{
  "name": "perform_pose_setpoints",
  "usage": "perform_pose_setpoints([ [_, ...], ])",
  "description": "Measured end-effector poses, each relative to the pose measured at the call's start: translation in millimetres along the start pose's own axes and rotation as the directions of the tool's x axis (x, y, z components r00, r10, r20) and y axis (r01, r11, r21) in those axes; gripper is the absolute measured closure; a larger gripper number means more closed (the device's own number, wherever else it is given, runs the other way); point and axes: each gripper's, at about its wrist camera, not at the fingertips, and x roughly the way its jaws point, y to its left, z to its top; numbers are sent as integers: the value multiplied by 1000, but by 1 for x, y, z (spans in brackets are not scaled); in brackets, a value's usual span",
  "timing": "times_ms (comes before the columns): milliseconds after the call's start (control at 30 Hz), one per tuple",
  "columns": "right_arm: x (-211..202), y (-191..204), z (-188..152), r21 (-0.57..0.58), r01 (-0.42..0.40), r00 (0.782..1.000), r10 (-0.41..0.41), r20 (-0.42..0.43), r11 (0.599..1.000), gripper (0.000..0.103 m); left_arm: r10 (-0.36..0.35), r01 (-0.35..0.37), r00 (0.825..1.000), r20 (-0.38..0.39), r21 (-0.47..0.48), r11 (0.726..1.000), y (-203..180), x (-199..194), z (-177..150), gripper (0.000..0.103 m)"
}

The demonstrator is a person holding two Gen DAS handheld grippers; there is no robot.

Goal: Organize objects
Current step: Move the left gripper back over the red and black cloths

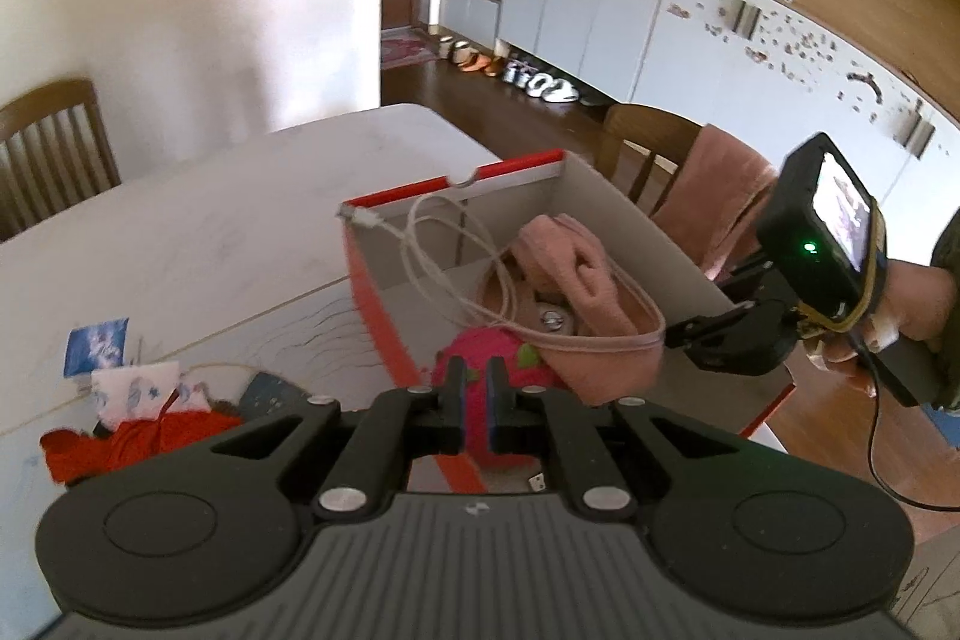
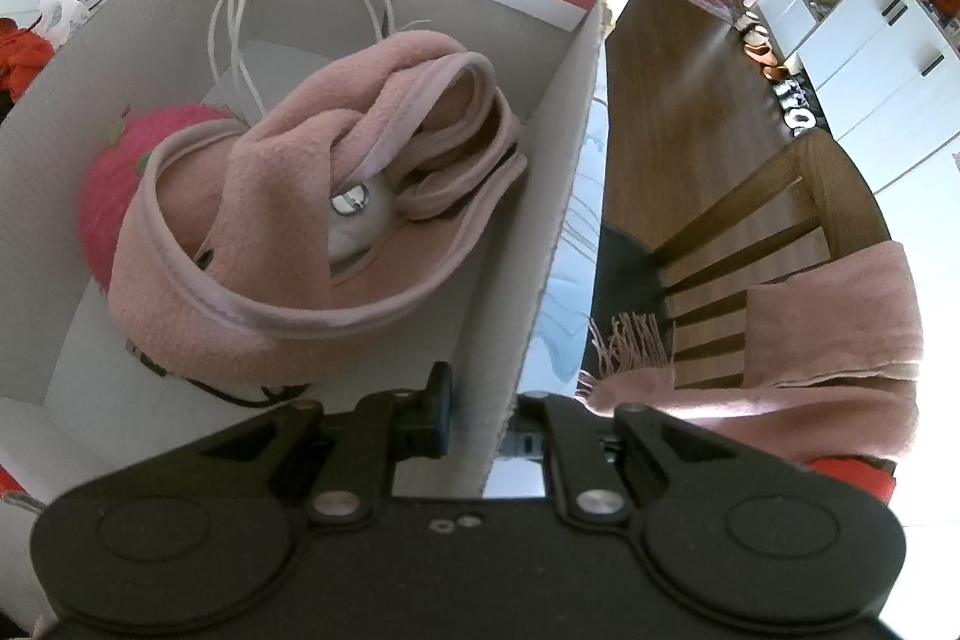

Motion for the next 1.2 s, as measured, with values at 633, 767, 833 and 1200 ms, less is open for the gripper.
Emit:
perform_pose_setpoints([
  [633,3,1,0,5,0,1000,0,-9,1000,93,161,-177,983,-83,-234,956,88,-13,-77,35],
  [767,3,2,0,-1,6,1000,-6,-10,1000,92,206,-223,974,-90,-283,933,108,-15,-90,28],
  [833,3,3,0,-1,6,1000,-6,-11,1000,92,225,-245,969,-99,-305,920,117,-13,-95,20],
  [1200,3,5,0,-2,13,1000,-13,-20,1000,91,336,-371,928,-160,-346,862,156,30,-111,3],
])
